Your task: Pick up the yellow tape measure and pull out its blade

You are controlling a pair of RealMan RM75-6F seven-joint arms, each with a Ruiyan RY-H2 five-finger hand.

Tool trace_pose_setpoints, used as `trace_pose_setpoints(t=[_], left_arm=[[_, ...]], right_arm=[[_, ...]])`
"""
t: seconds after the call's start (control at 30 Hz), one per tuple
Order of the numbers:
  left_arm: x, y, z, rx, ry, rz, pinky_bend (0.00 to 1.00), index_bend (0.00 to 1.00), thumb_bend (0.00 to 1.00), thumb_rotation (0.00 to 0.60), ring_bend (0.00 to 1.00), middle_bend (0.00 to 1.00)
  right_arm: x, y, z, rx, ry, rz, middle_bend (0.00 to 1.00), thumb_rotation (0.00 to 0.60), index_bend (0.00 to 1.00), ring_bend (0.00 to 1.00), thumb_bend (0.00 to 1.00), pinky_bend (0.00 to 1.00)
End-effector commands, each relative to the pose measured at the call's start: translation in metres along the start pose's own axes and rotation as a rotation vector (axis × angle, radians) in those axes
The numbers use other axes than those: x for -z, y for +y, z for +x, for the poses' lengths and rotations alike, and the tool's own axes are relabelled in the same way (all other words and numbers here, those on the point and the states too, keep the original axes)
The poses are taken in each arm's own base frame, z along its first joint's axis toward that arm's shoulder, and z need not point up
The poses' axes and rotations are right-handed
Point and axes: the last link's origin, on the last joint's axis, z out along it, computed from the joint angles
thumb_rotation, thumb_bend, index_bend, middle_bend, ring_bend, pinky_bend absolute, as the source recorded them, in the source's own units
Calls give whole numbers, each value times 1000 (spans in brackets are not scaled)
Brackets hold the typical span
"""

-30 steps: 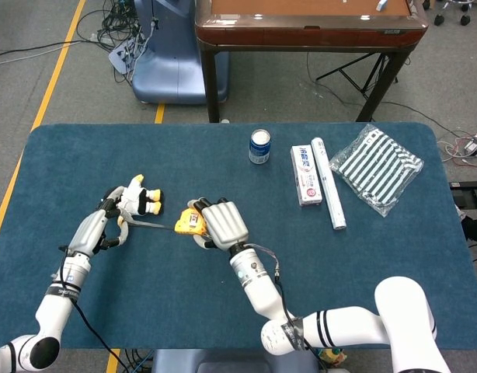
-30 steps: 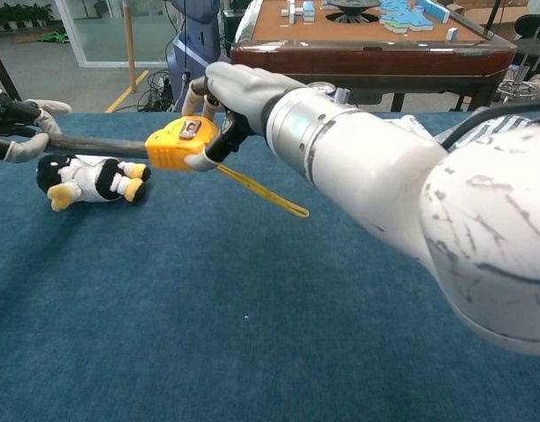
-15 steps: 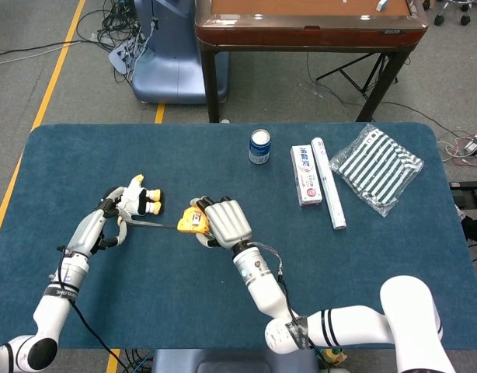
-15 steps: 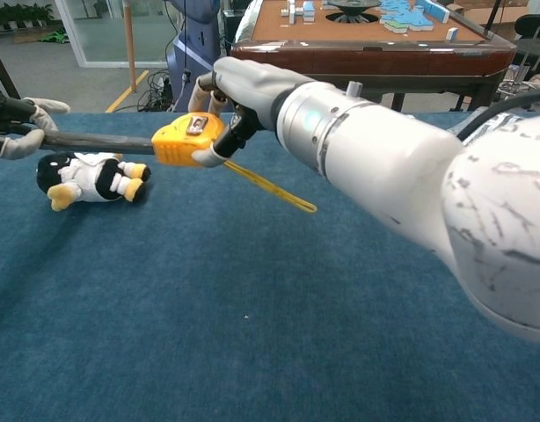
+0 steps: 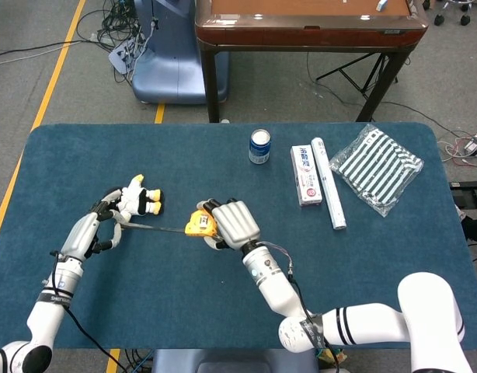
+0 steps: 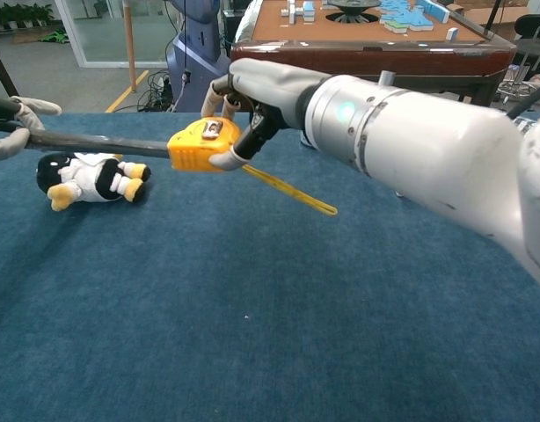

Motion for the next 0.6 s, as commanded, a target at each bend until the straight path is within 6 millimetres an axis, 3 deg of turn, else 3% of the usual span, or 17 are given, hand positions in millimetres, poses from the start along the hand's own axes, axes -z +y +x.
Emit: trace_pose_setpoints(t=[0.03,0.37,0.6], left_arm=[[3,-5,-1,-13,4,-5,0,586,594,600,0,84],[7,-10,1,-7,25,-28,0,586,594,600,0,85],[11,-6,-10,-5,11,-52,0,584,594,600,0,85]], right_arm=[[4,6,1,-1,-8,-1,583,600,576,510,656,317],[23,35,9,22,-25,-13,588,600,579,515,656,317],[44,62,16,13,-15,-40,589,600,580,515,656,317]])
